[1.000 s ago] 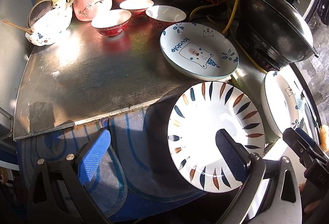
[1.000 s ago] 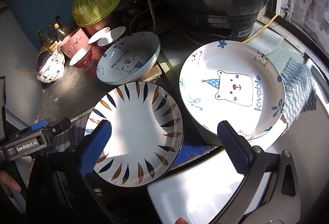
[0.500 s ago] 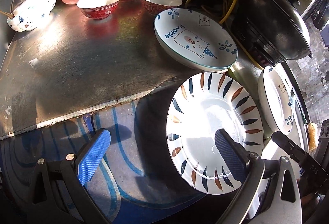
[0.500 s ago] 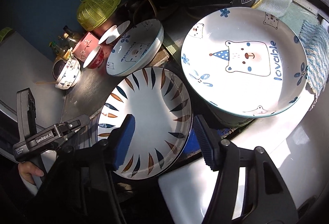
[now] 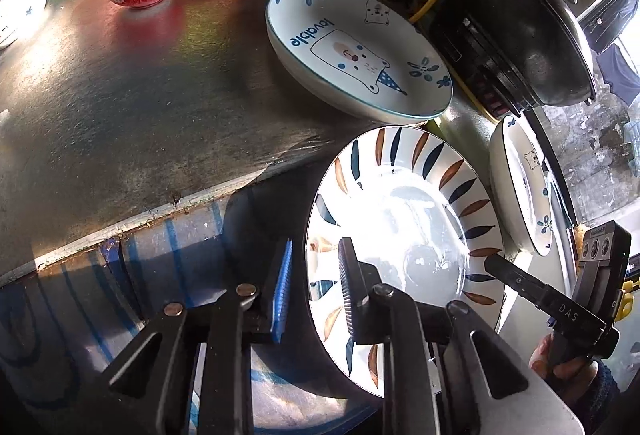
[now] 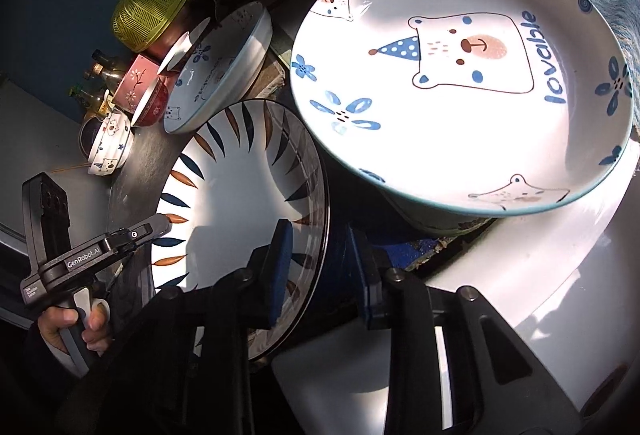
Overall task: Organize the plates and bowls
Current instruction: 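Close both grippers on opposite points of the leaf-pattern plate rim, then lift the leaf-pattern plate with both grippers and carry it onto the metal table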
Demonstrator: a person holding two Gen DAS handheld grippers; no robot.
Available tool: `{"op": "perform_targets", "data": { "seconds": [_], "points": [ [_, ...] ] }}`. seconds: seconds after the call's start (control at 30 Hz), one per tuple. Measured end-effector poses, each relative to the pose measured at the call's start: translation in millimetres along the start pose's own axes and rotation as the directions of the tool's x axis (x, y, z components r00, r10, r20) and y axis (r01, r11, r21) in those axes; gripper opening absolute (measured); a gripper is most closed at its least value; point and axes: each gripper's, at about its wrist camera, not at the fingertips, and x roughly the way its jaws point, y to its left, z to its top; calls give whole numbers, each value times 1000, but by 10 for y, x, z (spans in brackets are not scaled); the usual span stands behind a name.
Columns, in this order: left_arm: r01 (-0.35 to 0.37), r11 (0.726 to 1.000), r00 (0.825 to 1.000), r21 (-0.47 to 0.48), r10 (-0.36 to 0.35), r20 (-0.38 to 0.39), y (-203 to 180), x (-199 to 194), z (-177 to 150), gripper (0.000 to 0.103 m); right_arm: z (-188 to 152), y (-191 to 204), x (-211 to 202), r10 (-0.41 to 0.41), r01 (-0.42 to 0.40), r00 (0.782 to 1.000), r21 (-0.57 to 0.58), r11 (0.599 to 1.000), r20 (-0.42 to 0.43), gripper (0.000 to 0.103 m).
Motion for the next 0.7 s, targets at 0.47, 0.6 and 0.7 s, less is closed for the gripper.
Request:
{"op": "perform_targets", "data": {
  "seconds": [0.47, 0.6, 0.7],
  "points": [
    [20, 998, 998, 56, -17, -55, -22, 177, 65, 12, 29, 45, 103, -30, 30, 999, -23, 999, 14, 12],
    [-1, 996, 999, 87, 6, -48, -73, 149, 36, 12, 22, 80, 81, -49, 50, 999, -43, 998, 19, 12],
    [-2, 996, 999, 86, 5, -44, -51, 106, 8, 13, 16, 115, 60, -51, 52, 998, -59, 997, 22, 12]
  ]
}}
